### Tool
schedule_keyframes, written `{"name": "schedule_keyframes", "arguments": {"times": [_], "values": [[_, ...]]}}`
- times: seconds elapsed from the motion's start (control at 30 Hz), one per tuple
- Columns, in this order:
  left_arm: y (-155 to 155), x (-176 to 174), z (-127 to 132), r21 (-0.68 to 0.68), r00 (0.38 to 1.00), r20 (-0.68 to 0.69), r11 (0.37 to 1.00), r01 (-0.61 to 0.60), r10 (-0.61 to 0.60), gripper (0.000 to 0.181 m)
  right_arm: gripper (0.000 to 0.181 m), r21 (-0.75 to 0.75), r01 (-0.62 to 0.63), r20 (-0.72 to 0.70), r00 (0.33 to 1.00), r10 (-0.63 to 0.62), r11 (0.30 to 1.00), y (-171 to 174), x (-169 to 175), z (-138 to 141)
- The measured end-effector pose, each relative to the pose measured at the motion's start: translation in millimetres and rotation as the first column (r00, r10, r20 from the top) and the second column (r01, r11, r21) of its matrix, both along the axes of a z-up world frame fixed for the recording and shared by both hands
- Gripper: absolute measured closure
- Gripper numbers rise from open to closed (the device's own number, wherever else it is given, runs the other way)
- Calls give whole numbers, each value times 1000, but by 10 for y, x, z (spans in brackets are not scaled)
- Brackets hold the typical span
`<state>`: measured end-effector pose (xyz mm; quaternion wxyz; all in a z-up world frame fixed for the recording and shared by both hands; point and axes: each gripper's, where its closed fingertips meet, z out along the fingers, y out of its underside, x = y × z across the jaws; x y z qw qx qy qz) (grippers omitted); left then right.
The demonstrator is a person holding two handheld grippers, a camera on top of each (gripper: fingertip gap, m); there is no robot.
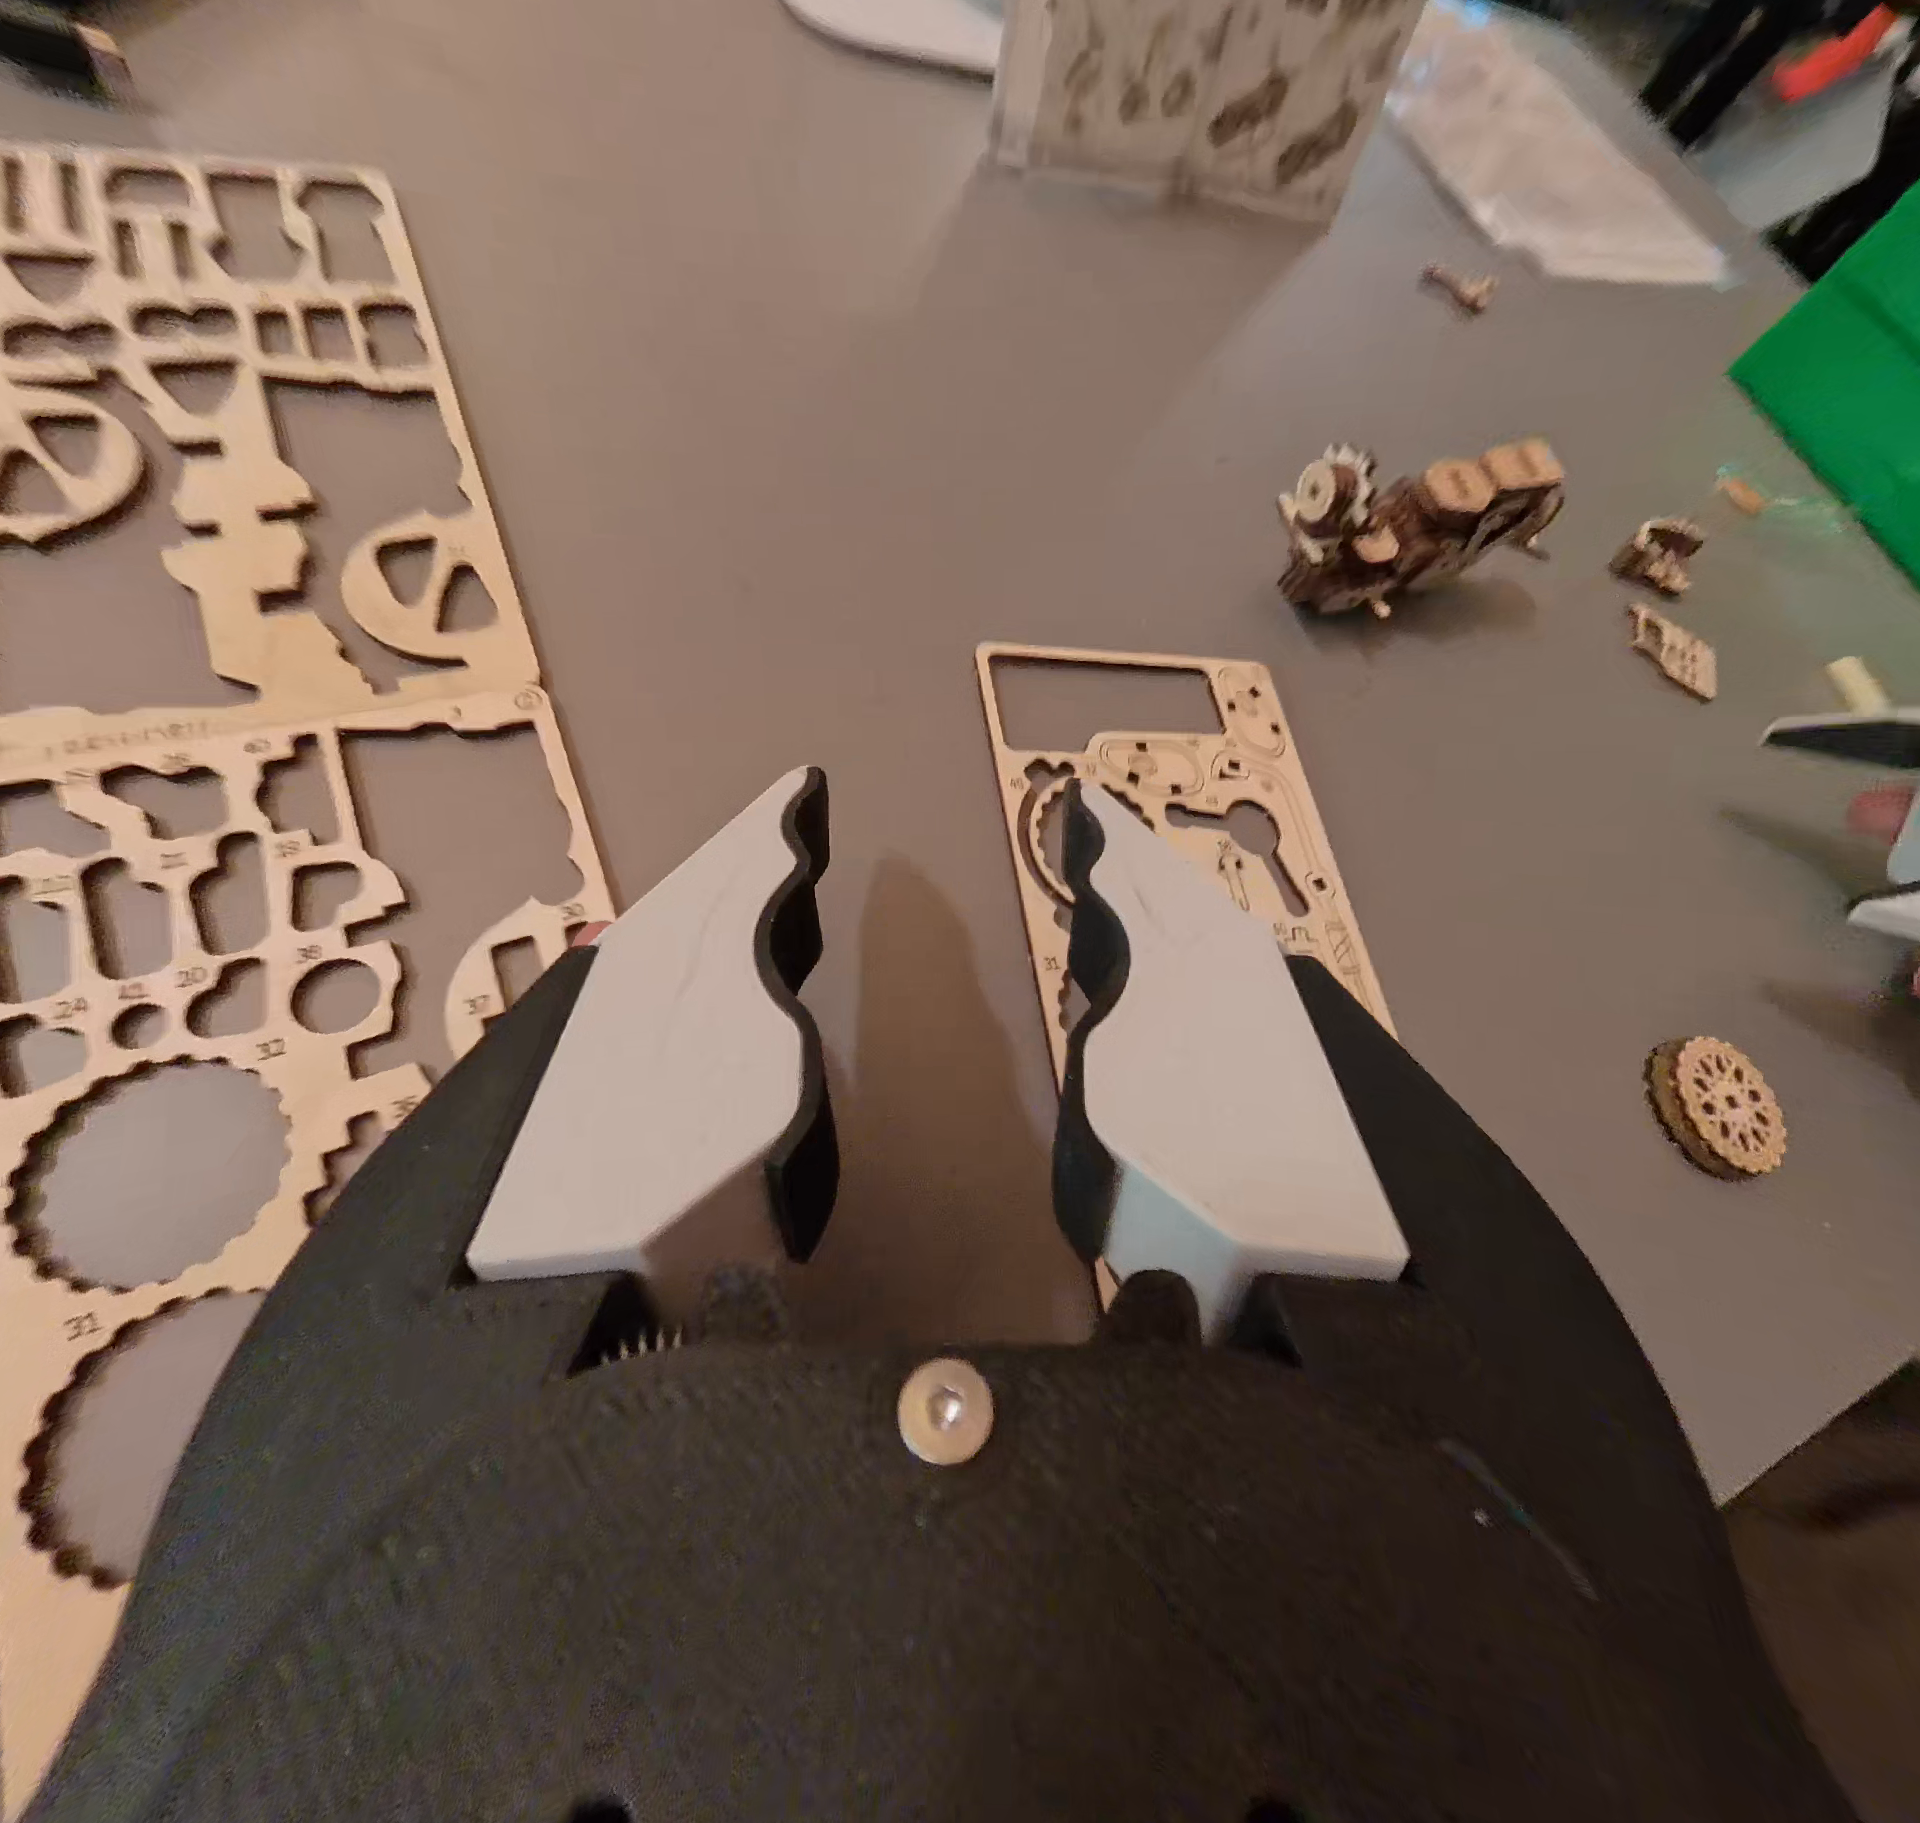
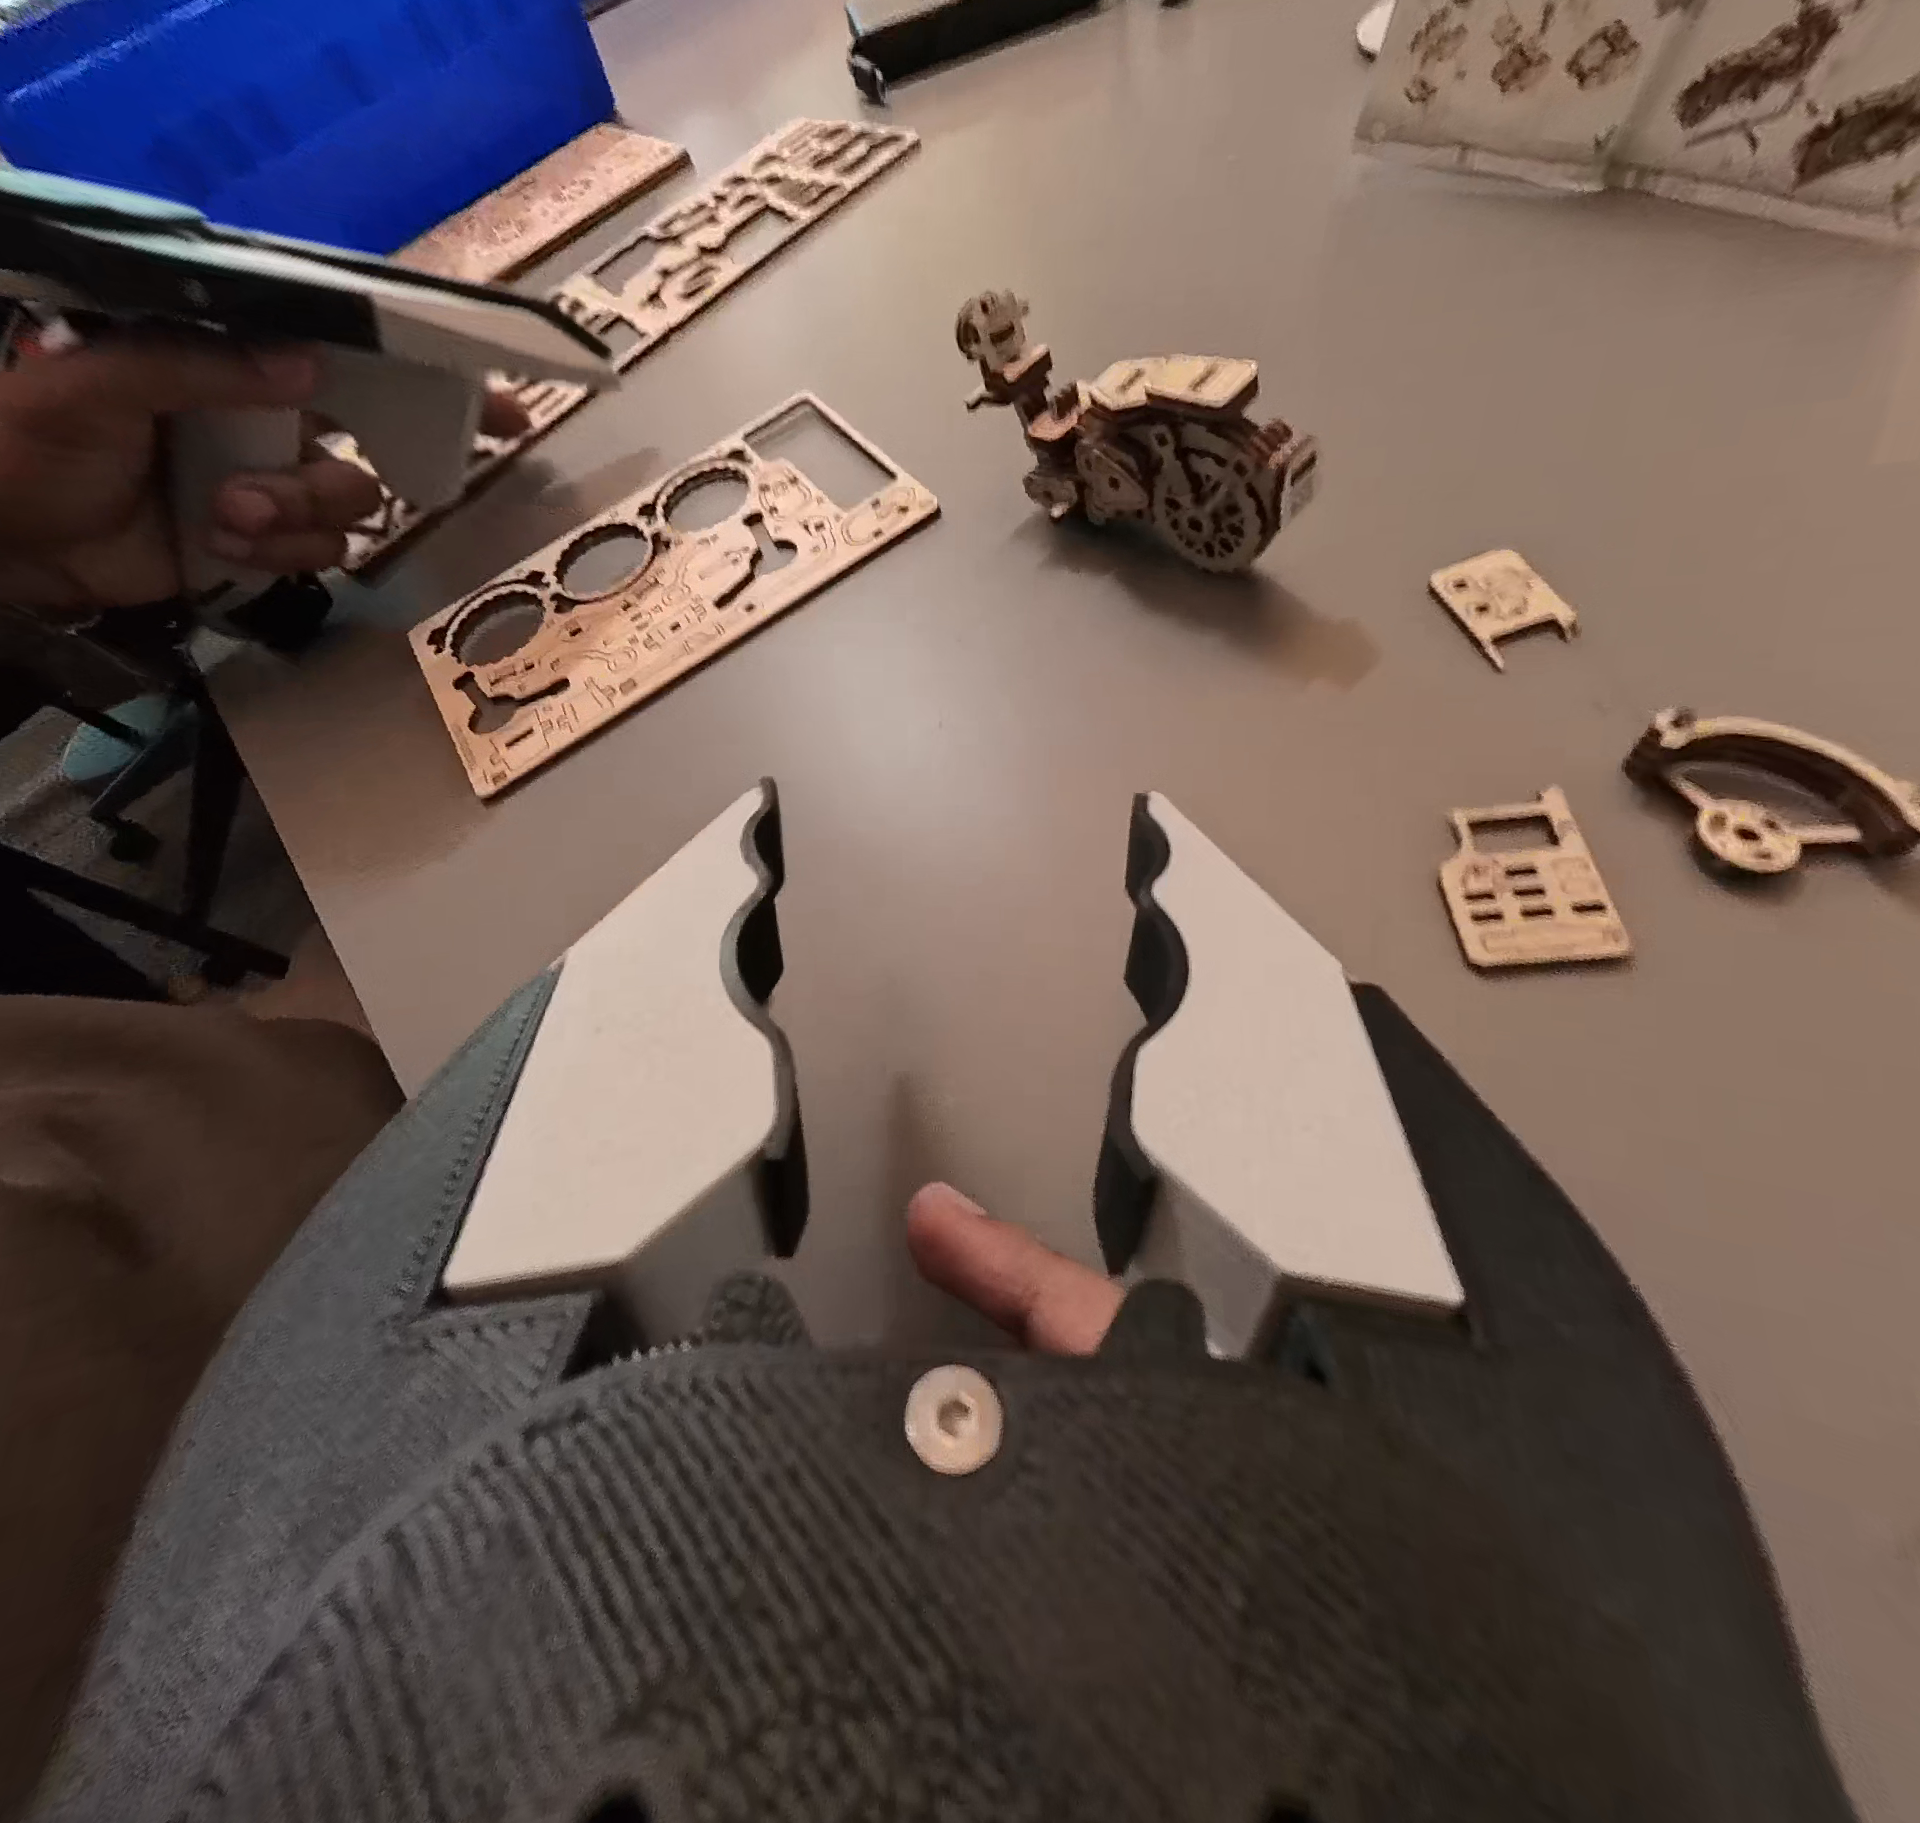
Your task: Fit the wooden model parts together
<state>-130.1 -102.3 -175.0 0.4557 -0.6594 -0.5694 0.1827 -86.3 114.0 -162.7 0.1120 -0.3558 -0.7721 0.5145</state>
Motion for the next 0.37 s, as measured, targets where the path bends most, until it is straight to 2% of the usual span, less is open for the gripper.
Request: {"name": "schedule_keyframes", "arguments": {"times": [0.1, 0.23, 0.37], "values": [[121, -15, -107, -10, 996, 71, 999, 50, -49, 137, 114, -28, -23, -49, 999, 21, 999, -86, -67, 97], [218, 22, -199, -47, 987, 121, 993, 109, -103, 136, 112, -43, -75, -22, 997, 74, 996, -213, -39, 76], [269, 185, -201, 70, 978, 151, 989, 132, -141, 137, 113, -11, -102, -29, 994, 101, 995, -299, -24, 42]]}}
